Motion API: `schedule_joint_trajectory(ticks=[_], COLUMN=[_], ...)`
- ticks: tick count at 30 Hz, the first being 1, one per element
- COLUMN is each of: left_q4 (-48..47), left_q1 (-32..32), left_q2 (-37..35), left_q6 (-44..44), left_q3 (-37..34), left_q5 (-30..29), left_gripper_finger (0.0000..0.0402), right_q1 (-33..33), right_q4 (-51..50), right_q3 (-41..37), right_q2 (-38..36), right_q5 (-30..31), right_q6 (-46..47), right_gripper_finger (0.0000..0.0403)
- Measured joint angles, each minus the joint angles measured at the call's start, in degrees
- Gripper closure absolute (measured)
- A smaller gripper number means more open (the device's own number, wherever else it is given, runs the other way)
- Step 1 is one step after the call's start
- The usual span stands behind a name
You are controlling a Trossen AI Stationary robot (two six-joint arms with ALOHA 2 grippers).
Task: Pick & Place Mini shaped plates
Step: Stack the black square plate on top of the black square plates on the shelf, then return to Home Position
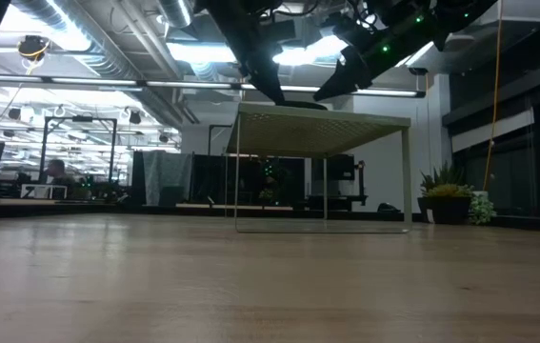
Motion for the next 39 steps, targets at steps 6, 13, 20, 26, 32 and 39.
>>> schedule_joint_trajectory(ticks=[6,13,20,26,32,39], left_q4=[0.0,-0.2,-3.2,-3.3,-0.9,3.8], left_q1=[-2.2,-6.6,-11.3,-14.4,-17.6,-23.8], left_q2=[-2.9,-9.4,-15.5,-19.3,-20.9,-20.8], left_q6=[0.0,-1.8,-14.1,-25.4,-28.4,-28.9], left_q3=[0.0,0.1,0.1,0.1,0.1,-3.5], left_q5=[0.0,-0.4,-1.2,-0.8,6.1,4.1], left_gripper_finger=[0.0399,0.0395,0.0397,0.0395,0.0396,0.0399], right_q1=[0.3,3.1,6.9,10.0,13.9,21.2], right_q4=[-0.1,-3.2,-11.5,-16.6,-22.7,-19.0], right_q3=[0.0,0.0,0.0,0.0,-1.8,-16.0], right_q2=[-0.3,-4.9,-13.2,-20.8,-29.0,-45.2], right_q5=[-0.3,-0.5,-0.6,-0.6,-0.8,-0.9], right_q6=[1.3,6.5,17.4,24.0,24.6,29.7], right_gripper_finger=[0.0394,0.0394,0.0394,0.0394,0.0394,0.0394])
